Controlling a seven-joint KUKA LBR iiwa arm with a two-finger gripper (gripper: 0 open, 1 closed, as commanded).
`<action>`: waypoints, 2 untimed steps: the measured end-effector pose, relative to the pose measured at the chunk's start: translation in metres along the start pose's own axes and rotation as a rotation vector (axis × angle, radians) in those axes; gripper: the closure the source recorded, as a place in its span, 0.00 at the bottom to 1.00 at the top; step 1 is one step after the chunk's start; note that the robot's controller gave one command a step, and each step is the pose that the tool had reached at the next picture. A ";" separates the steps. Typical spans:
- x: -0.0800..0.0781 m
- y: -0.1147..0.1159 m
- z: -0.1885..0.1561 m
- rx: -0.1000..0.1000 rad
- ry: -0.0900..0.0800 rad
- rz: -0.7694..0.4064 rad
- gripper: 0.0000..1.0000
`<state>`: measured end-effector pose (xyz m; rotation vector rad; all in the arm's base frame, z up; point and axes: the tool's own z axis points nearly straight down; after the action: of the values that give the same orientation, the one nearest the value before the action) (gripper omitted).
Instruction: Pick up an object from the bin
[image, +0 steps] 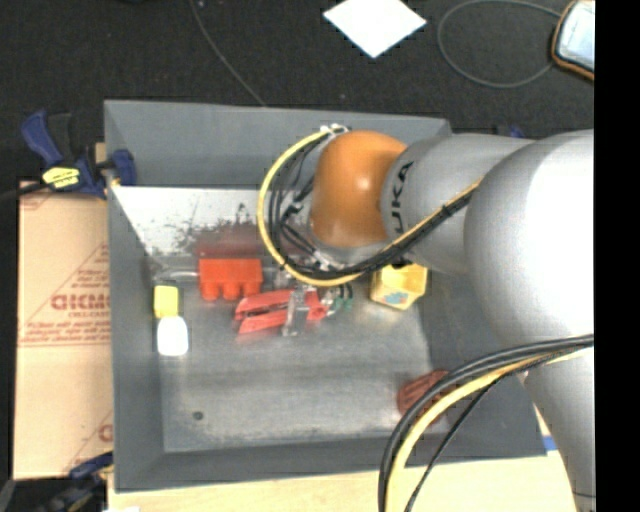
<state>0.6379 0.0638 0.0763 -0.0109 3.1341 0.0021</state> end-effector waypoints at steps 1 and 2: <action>0.000 0.000 0.000 -0.001 0.000 0.001 1.00; 0.000 0.000 -0.001 -0.001 0.000 0.001 1.00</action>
Offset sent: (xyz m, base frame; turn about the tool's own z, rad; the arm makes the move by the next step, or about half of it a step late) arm 0.0000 0.0001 0.0125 0.0003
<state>0.6376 0.0639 0.0769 -0.0092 3.1345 0.0031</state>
